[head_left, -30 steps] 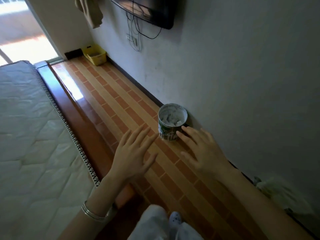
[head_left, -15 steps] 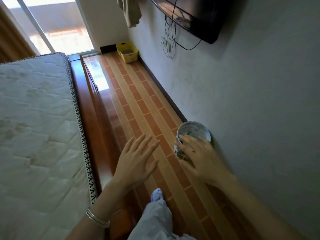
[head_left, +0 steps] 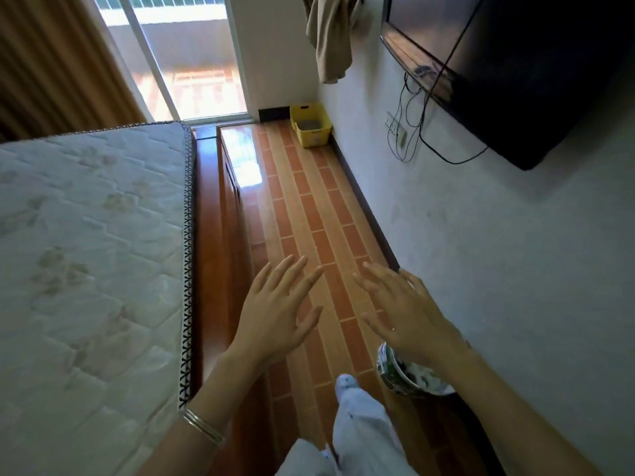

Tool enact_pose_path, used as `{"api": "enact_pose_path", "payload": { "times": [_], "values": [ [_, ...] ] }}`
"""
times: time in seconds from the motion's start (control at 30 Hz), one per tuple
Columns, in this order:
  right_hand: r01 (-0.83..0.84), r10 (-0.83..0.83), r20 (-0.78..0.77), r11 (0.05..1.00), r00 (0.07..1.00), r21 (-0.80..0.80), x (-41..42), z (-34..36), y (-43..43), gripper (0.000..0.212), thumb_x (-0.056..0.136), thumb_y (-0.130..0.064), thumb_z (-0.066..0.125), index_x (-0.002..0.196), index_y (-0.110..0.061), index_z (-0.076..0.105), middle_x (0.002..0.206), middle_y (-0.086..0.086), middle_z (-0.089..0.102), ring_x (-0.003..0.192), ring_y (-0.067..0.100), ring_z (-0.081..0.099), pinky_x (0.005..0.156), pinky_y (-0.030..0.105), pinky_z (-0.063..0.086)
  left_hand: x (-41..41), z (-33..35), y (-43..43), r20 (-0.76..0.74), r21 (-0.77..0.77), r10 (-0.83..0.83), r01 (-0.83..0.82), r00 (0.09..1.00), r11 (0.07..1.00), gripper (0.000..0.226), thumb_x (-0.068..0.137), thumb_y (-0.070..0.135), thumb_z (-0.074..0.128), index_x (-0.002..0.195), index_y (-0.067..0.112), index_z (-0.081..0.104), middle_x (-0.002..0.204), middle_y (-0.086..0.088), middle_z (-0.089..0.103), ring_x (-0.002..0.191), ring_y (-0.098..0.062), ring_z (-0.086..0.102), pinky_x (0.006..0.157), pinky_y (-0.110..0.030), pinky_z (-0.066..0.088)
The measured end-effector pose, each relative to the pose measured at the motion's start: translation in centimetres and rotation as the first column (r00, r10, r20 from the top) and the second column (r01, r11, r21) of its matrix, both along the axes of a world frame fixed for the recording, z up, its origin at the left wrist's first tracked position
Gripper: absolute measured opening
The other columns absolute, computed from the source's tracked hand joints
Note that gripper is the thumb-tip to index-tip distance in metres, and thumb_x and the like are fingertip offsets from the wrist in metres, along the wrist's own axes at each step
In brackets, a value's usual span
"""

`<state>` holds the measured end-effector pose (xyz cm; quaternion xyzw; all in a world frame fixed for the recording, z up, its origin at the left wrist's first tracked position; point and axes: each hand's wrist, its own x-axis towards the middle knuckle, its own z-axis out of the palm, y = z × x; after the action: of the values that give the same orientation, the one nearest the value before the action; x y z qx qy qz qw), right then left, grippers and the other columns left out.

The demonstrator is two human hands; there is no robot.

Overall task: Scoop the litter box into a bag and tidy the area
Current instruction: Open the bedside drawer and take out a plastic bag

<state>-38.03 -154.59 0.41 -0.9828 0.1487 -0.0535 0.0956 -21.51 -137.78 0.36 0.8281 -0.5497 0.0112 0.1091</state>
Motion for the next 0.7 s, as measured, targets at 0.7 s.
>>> {"api": "enact_pose_path", "payload": {
  "times": [0.7],
  "values": [
    [-0.11,0.108,0.044,0.993,0.993,0.052,29.5,1.0,-26.2,0.06,0.088,-0.059,0.024,0.142,-0.033,0.024,0.149,-0.002,0.032,0.136,0.02,0.033,0.109,0.054,0.026,25.1,0.9,-22.7,0.006,-0.025,0.199,-0.199,0.98,0.98,0.057,0.093,0.056,0.022,0.143,0.031,0.031,0.149,0.0,0.035,0.14,-0.019,0.025,0.115,-0.042,0.017]
  ]
}}
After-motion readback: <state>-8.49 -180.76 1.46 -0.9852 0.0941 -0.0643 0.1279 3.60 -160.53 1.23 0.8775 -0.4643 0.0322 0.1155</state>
